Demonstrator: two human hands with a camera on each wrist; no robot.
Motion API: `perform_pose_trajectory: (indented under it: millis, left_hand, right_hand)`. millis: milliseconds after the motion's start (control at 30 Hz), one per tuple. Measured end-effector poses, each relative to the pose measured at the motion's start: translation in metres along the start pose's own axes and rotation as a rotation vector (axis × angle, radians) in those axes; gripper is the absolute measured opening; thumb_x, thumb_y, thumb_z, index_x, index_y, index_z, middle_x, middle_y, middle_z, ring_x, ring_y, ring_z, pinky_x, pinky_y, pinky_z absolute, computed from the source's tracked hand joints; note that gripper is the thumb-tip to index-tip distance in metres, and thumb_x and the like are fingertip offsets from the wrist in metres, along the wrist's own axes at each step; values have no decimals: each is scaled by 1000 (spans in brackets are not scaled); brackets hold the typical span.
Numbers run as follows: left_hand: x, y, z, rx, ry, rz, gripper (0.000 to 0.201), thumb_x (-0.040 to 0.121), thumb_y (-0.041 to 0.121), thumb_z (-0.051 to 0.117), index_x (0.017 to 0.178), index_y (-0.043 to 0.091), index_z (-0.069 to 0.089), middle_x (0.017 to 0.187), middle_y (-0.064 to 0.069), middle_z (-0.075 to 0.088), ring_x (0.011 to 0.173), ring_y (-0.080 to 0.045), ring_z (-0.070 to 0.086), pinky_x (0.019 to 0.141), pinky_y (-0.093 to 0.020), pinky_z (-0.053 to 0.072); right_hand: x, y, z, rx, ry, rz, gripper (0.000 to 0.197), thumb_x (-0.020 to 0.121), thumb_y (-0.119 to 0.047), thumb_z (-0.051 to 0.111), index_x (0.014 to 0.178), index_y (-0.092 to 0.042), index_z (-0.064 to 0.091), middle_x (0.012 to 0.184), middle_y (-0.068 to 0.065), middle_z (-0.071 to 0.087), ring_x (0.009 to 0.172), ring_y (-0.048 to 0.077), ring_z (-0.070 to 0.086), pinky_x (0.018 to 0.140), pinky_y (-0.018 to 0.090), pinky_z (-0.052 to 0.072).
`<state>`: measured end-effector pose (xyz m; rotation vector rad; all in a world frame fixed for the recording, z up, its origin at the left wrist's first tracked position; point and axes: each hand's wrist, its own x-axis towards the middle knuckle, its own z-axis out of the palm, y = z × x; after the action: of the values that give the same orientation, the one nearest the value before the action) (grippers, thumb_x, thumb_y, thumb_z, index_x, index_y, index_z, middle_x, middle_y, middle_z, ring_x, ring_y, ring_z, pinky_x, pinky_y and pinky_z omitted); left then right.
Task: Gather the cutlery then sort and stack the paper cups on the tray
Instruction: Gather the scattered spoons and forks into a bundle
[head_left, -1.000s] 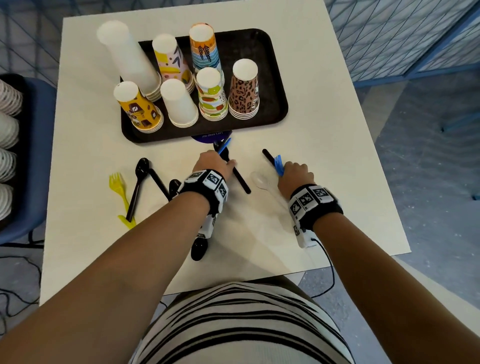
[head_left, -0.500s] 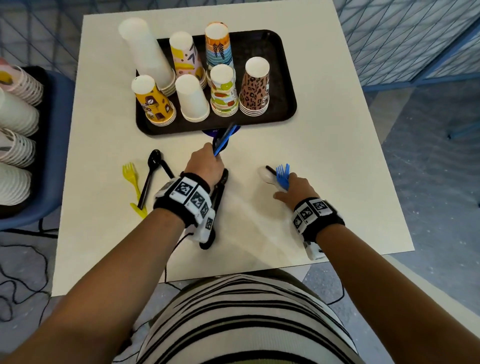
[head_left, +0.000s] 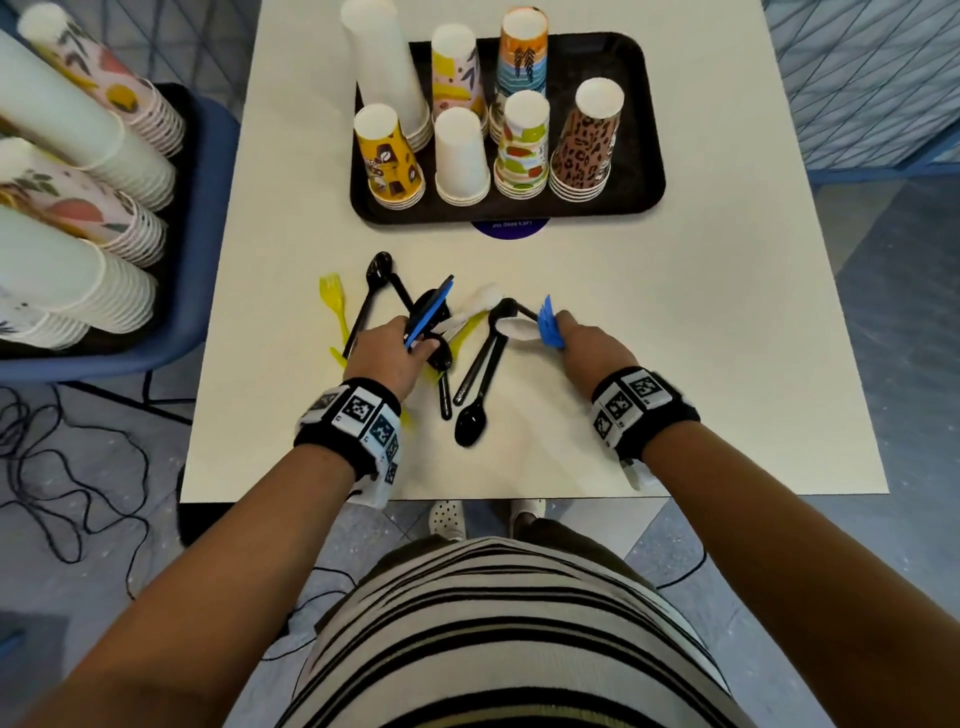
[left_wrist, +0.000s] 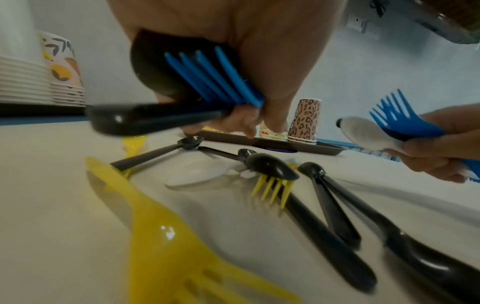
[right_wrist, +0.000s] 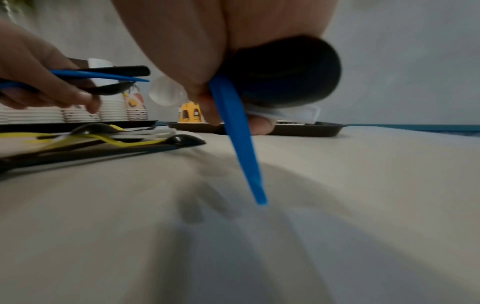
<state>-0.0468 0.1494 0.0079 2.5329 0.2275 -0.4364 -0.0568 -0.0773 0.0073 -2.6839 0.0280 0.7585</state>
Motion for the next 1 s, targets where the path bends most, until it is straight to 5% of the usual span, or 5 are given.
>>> perform_pose_trajectory:
  millis: [300, 500, 733, 900, 1000]
  left_hand:
    - [36, 19, -1, 170, -108, 247, 38, 89, 29, 57, 119, 6, 57, 116, -16, 57, 109, -32, 53, 91, -38, 41]
    - [54, 30, 3, 250, -202, 247, 31, 84, 27, 63, 109, 8, 60, 107, -15, 64, 101, -33, 59, 85, -39, 49]
    - [62, 34, 9, 383, -223, 215, 29, 85, 24, 59, 110, 8, 58, 111, -15, 60, 104, -33, 57, 83, -39, 47]
    - [63, 37, 6, 286, -145, 201, 27, 89, 28, 55, 107, 9, 58, 106, -15, 63, 98, -35, 59, 74, -36, 45]
    - [61, 39, 0, 180, -55, 187, 30, 92, 32, 49, 108, 7, 55, 99, -18, 64, 92, -37, 60, 74, -37, 46]
  right_hand:
    - [15, -33, 15, -105, -196, -174, 49, 91, -36, 53, 133, -16, 38, 118, 17, 57, 106, 35, 56, 85, 38, 44]
    - [28, -35, 21, -248, -230, -342, 54, 87, -26, 59, 137, -18, 39, 135, 3, 42, 114, 28, 53, 90, 38, 46]
    - [39, -33, 22, -401, -177, -401, 53, 93, -30, 50, 142, -23, 30, 132, 4, 47, 114, 28, 53, 91, 36, 41]
    - [42, -38, 17, -585, -105, -380, 43, 91, -33, 50, 131, -17, 45, 130, 8, 40, 115, 27, 46, 92, 38, 38]
    - [39, -39, 19, -747, -59, -360, 32, 78, -40, 65, 105, -23, 63, 106, -2, 59, 101, 21, 53, 78, 32, 45]
